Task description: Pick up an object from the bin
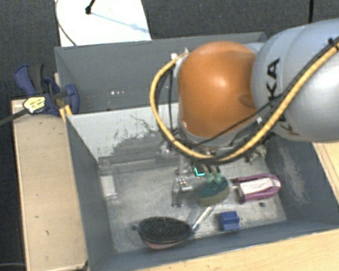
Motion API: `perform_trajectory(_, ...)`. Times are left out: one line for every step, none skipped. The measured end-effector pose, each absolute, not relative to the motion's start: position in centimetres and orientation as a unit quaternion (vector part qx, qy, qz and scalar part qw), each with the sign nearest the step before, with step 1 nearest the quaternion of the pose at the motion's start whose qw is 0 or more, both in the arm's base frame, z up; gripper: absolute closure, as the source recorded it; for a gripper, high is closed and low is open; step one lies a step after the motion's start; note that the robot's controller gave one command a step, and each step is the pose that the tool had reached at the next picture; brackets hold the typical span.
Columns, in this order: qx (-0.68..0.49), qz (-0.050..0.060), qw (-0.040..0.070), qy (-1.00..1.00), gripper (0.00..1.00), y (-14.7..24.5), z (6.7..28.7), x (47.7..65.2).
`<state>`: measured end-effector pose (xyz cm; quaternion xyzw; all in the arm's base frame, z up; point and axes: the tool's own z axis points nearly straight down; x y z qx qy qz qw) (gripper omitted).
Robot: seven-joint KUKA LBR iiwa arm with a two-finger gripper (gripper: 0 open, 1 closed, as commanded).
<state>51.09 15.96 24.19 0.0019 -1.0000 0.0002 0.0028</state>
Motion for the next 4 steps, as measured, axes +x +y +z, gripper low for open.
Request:
perform_trajectory(0.081, -0.002, -0.006, -0.997, 0.0, 15.3, 7.2, 48.2)
perform_trajectory(-0.113, -0.001, -0.002, -0.994, 0.0, 17.5, 10.1, 49.4)
perform_trajectory(-0.271, 0.0, 0.0, -0.962, 0.0, 16.3, 10.0, 47.7)
perform_trajectory(-0.297, -0.001, 0.001, -0.955, 0.0, 17.6, 7.0, 47.8)
